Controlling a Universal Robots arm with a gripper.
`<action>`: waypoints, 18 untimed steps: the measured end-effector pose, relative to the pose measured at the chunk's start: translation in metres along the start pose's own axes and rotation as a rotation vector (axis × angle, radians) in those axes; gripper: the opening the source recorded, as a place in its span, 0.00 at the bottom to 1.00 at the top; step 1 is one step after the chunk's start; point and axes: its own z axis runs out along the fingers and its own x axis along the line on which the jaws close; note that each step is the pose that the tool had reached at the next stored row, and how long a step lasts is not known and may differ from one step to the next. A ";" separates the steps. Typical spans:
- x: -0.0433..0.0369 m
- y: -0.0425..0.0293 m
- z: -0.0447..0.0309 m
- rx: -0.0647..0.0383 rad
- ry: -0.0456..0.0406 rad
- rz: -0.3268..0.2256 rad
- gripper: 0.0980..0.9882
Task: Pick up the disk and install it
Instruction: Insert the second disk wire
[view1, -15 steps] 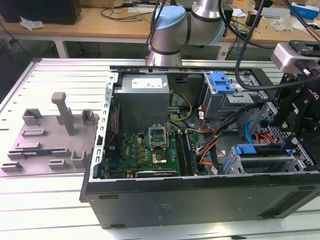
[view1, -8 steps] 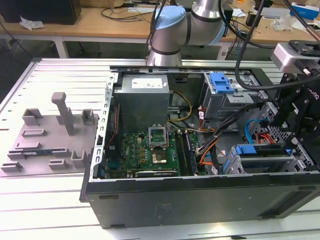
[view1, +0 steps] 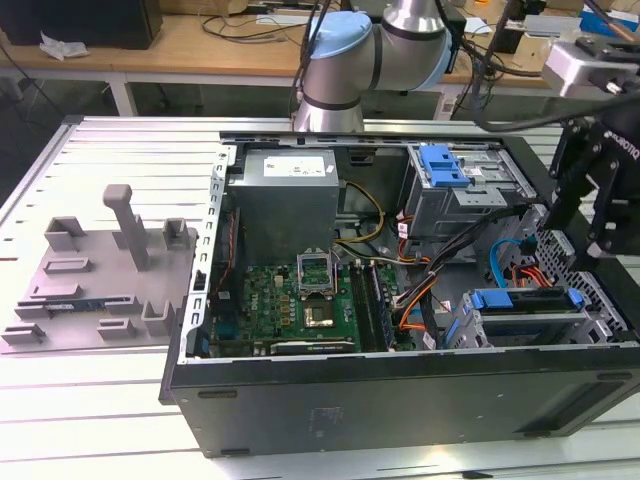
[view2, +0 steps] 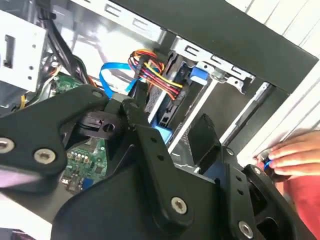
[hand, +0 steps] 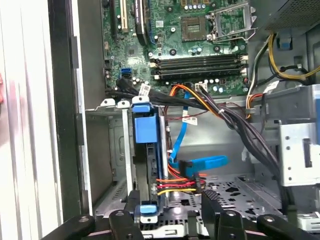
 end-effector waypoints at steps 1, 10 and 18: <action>-0.0032 0.0020 -0.0003 0.002 0.0219 0.001 0.57; -0.0343 0.0222 -0.0020 0.008 0.1078 0.002 0.30; -0.0347 0.0227 0.0024 0.010 0.1368 0.002 0.23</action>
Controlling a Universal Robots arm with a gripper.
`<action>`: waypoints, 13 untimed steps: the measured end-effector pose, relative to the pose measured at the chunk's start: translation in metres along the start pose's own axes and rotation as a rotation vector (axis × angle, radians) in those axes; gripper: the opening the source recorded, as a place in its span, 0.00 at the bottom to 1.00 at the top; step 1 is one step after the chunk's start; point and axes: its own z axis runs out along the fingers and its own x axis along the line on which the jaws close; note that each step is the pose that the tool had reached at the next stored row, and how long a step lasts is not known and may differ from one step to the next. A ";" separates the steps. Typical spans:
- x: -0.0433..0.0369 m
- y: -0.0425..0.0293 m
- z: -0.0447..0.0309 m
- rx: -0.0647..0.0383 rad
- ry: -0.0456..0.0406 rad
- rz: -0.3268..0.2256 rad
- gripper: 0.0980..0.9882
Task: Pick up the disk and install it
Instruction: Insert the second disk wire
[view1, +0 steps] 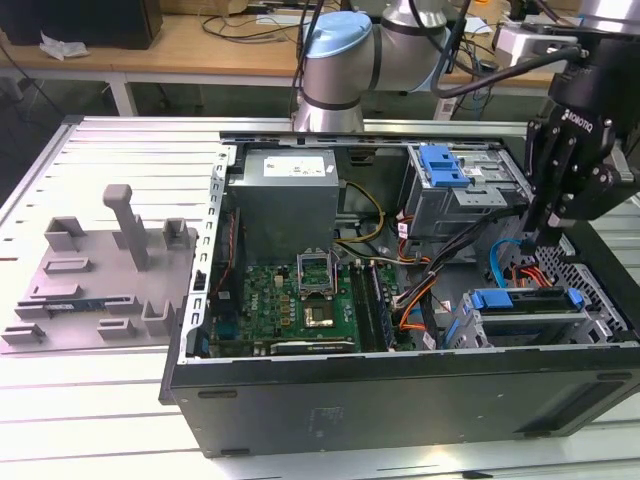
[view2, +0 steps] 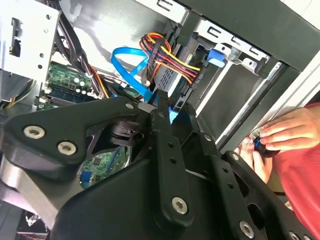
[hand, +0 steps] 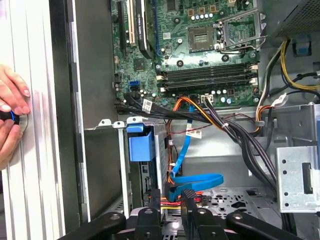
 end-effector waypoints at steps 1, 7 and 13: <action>-0.0001 0.0003 0.0009 0.000 0.0003 0.000 0.23; -0.0011 0.0023 0.0061 0.000 0.0032 0.000 0.23; -0.0012 0.0026 0.0068 0.000 0.0046 0.000 0.23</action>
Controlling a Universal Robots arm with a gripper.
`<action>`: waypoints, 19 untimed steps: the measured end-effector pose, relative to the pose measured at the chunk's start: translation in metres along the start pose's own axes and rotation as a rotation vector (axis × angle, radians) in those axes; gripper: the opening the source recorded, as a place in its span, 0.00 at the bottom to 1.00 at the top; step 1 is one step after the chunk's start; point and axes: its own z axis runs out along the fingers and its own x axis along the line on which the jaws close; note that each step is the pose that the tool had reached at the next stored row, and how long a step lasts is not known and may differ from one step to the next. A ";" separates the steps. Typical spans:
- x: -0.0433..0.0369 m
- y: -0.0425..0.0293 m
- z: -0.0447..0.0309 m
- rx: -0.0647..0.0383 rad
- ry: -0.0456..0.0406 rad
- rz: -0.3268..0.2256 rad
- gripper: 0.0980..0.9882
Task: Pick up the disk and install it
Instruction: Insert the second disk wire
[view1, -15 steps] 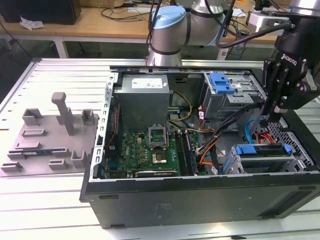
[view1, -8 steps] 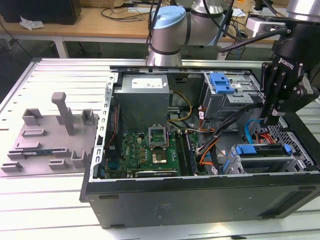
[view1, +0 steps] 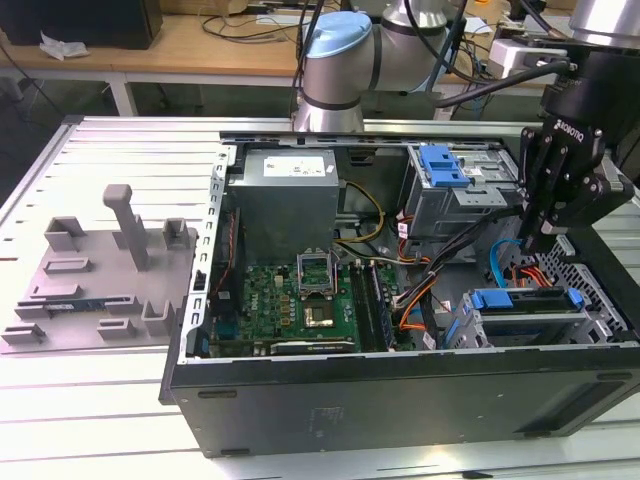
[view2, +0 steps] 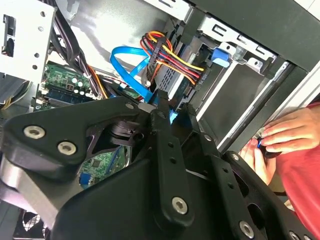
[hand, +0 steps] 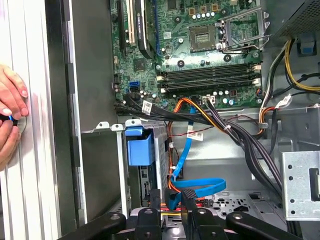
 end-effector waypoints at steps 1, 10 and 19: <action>0.0000 0.0000 0.0000 0.000 0.0000 0.000 0.23; -0.0081 0.0008 -0.0001 0.003 0.0388 0.001 0.23; -0.0096 0.0022 0.0021 0.005 0.0595 0.001 0.23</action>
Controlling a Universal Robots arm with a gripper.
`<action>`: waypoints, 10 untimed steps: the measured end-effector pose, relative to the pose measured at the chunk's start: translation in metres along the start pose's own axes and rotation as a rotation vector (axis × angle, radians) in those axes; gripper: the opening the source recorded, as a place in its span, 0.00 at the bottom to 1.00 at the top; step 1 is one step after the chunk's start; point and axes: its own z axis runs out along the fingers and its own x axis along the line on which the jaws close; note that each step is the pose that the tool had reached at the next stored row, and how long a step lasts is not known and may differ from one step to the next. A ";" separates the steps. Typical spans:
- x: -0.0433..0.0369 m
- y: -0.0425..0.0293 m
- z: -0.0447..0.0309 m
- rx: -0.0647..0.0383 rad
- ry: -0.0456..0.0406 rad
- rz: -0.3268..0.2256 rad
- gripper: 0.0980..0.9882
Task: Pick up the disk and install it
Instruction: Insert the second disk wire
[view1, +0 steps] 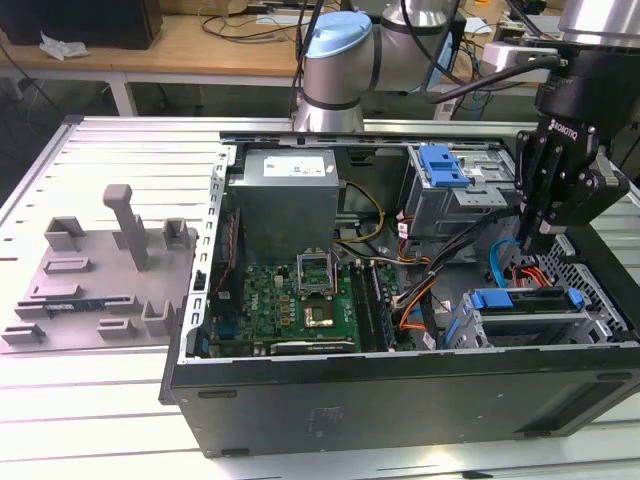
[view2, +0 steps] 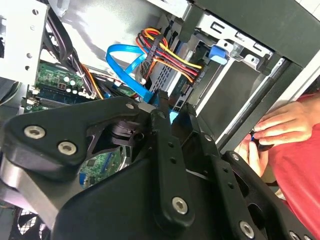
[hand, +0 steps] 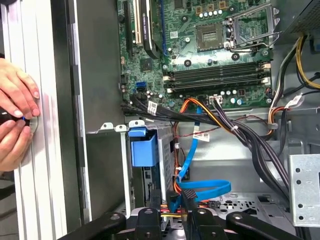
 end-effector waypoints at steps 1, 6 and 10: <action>-0.0001 0.0002 0.0001 0.000 0.0009 0.000 0.23; -0.0008 0.0006 0.0008 0.000 0.0057 0.000 0.14; -0.0012 0.0011 0.0019 0.000 0.0066 0.000 0.07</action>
